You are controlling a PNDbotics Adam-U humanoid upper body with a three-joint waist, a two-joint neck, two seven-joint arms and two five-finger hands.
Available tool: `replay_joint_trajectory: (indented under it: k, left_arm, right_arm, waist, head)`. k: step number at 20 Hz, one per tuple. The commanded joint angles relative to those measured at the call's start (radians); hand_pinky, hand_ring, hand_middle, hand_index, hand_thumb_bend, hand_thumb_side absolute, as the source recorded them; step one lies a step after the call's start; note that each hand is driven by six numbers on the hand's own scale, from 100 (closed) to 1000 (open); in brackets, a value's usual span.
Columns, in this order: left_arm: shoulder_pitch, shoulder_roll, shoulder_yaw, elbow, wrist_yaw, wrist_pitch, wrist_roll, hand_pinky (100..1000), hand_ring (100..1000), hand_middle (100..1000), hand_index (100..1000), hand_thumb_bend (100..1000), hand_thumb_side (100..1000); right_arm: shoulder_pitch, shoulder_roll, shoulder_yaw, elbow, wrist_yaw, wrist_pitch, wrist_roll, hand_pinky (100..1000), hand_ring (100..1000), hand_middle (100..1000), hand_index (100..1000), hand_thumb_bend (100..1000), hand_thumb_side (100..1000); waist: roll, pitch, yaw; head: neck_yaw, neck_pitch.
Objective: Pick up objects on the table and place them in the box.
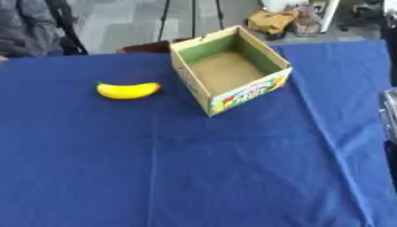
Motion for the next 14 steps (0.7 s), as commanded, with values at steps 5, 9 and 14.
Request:
replay_joint_trajectory:
  k: [5, 9, 14]
  left_arm:
    - [-0.104, 0.146, -0.079, 0.128, -0.119, 0.089, -0.114, 619, 622, 607, 721, 629, 767]
    - [-0.174, 0.165, -0.13, 0.219, -0.184, 0.112, -0.179, 631, 612, 600, 718, 542, 732]
    - [-0.278, 0.144, -0.22, 0.373, -0.306, 0.159, -0.286, 646, 604, 590, 709, 518, 665]
  right_arm:
    - [-0.012, -0.019, 0.0, -0.015, -0.002, -0.001, 0.007, 538, 626, 654, 771, 100, 705]
    - [-0.013, -0.017, 0.005, -0.013, -0.006, -0.002, 0.012, 539, 626, 653, 771, 100, 707]
    - [-0.013, -0.013, 0.013, -0.009, -0.01, -0.003, 0.021, 539, 626, 651, 772, 100, 720]
  waist:
    - [-0.001, -0.023, -0.017]
    - [0.0, -0.027, -0.029]
    - [0.002, -0.031, -0.045]
  head:
    - [0.015, 0.004]
    - [0.025, 0.005]
    - [0.035, 0.006]
